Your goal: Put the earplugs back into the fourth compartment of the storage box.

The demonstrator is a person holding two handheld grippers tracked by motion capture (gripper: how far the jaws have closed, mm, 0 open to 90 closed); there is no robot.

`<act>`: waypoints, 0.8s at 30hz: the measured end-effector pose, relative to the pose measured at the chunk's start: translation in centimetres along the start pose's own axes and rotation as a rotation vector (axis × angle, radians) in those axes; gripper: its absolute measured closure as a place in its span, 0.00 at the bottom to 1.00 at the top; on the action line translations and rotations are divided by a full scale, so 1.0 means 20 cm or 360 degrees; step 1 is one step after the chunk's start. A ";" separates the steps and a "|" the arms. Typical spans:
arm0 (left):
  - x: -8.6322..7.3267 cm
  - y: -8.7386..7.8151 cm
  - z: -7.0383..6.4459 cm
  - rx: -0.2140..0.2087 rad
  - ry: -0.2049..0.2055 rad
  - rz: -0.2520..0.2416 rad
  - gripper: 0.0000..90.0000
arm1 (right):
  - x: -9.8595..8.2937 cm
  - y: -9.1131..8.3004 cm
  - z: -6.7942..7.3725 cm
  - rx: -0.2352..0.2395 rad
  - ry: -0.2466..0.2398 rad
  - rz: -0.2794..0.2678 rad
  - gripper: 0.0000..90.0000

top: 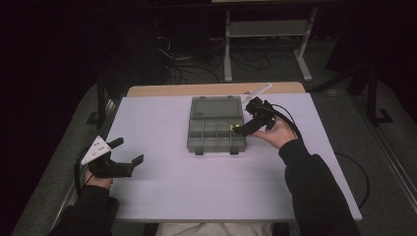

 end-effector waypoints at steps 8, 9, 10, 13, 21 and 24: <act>0.00 0.00 0.00 0.0000 0.0002 0.0002 0.00 | -0.08 -0.06 0.03 -0.0016 0.0031 -0.0056 0.01; 0.00 0.00 0.00 0.0000 0.0002 0.0003 0.00 | -0.10 -0.07 0.03 -0.0017 0.0031 -0.0058 0.01; 0.00 0.00 0.00 0.0000 0.0001 0.0002 0.00 | -0.11 -0.08 0.04 -0.0017 0.0035 -0.0061 0.01; 0.00 0.00 0.00 0.0001 0.0001 0.0002 0.00 | -0.14 -0.10 0.05 -0.0025 0.0039 -0.0081 0.00; 0.00 0.01 0.00 -0.0001 0.0005 0.0002 0.00 | -0.23 -0.18 0.09 -0.0053 0.0047 -0.0146 0.00; 0.00 0.00 0.00 0.0005 0.0005 0.0004 0.00 | -0.27 -0.21 0.11 -0.0056 0.0058 -0.0170 0.00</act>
Point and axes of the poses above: each handheld gripper's, and its own axes: y roughly forward along the jaws, x roughly out of its top, z roughly to its left, the point moved 5 cm from there along y, roughly forward along the jaws, and after that the axes turned 1 degree about x, right-handed, at the moved point
